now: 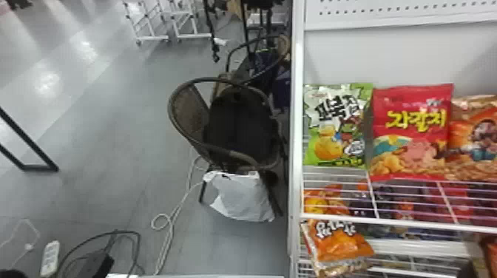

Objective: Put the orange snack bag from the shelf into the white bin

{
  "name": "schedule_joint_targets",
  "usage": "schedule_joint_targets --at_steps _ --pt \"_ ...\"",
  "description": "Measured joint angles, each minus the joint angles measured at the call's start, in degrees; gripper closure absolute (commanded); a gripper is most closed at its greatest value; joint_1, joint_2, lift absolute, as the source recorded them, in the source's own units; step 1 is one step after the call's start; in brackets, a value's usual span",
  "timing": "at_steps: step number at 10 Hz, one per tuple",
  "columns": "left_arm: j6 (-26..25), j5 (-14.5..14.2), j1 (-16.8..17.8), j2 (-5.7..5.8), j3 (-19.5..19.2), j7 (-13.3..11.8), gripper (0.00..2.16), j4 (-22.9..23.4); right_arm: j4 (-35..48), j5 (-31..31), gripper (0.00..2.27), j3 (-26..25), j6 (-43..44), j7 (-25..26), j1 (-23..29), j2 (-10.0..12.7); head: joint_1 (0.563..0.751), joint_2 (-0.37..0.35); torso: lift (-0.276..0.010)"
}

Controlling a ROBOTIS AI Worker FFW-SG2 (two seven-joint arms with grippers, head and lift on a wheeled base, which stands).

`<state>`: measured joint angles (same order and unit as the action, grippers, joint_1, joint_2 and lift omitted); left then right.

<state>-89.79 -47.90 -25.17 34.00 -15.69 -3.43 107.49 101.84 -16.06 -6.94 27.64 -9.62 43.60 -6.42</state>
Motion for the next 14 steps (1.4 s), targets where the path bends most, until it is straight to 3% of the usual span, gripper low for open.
schedule_joint_targets --at_steps 14 --pt "0.0 0.97 0.91 -0.63 1.34 -0.49 2.13 -0.95 -0.42 -0.29 0.1 -0.41 0.35 -0.13 -0.37 0.44 0.695 0.138 0.001"
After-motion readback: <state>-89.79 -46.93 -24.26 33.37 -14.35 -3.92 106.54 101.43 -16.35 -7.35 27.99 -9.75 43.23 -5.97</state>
